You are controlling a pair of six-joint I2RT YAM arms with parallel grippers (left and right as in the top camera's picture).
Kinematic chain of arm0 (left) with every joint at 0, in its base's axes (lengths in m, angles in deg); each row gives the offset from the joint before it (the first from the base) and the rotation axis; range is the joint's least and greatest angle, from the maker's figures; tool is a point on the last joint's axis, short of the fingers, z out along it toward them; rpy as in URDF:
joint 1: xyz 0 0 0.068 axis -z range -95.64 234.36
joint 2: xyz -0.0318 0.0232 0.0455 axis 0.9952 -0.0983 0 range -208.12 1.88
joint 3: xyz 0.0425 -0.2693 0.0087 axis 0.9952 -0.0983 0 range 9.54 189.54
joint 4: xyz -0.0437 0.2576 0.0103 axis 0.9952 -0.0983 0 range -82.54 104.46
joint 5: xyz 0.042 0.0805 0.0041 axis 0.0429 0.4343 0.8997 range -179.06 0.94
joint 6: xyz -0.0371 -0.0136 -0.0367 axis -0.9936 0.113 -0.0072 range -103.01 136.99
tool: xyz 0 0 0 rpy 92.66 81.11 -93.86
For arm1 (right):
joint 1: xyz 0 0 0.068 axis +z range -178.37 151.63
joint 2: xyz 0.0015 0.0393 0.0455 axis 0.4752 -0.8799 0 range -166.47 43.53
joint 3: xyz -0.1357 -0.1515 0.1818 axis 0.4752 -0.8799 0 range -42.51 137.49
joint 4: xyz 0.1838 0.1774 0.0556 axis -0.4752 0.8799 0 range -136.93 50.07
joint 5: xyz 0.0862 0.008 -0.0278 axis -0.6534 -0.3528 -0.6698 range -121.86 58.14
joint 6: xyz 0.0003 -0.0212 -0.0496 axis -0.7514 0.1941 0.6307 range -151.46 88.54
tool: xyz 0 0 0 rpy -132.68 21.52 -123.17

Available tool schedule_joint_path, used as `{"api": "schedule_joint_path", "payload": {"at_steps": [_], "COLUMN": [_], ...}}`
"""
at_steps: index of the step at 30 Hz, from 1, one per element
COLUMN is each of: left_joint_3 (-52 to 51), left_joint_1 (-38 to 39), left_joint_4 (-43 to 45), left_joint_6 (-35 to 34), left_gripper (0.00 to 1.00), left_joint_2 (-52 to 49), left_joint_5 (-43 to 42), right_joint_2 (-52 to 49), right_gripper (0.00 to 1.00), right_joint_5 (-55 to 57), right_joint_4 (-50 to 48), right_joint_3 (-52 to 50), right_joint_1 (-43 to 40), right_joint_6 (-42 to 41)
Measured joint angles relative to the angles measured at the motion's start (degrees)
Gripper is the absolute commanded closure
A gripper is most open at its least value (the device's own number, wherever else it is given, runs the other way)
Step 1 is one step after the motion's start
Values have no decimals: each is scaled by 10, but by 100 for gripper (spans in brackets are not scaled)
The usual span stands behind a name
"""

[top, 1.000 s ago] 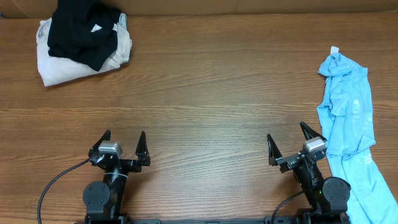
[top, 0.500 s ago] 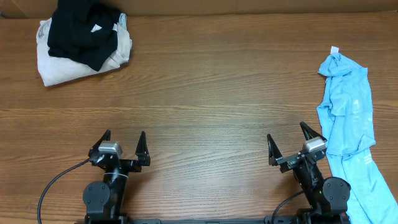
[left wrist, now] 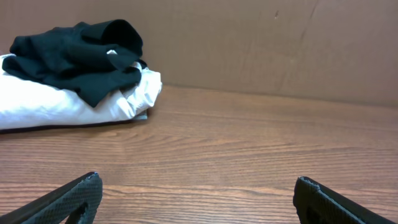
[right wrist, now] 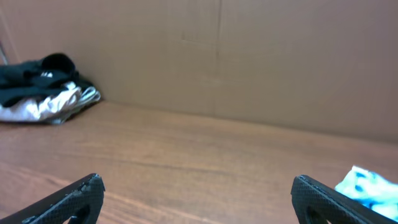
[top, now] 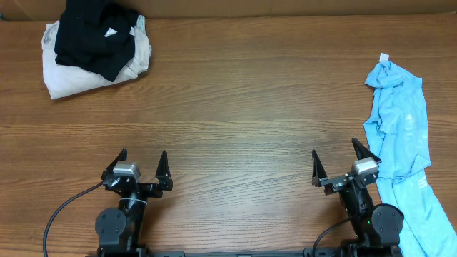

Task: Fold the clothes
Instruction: 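Reach the right gripper to the light-blue T-shirt and grasp it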

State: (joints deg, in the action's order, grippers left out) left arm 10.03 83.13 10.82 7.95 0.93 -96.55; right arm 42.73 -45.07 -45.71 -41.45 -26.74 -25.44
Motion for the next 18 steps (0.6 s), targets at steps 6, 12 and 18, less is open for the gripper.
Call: {"api": "schedule_joint_path", "payload": {"at_steps": [6,12,18], "left_joint_3": [0,11,114], "left_joint_1": [0,0,0], "left_joint_4": [40,77,-10], "left_joint_6": [0,0,9], "left_gripper": [0,0,0], "left_joint_2": [0,0,-46], "left_joint_5": [-11,-43,-50], "right_joint_2": [0,0,-21], "right_gripper": [0,0,0], "right_joint_5": [-31,-33,6], "right_joint_4": [-80,-32,62], "right_joint_3": [0,42,205], "right_joint_1": [0,0,0], "right_joint_6": [-34,-64,-70]}}
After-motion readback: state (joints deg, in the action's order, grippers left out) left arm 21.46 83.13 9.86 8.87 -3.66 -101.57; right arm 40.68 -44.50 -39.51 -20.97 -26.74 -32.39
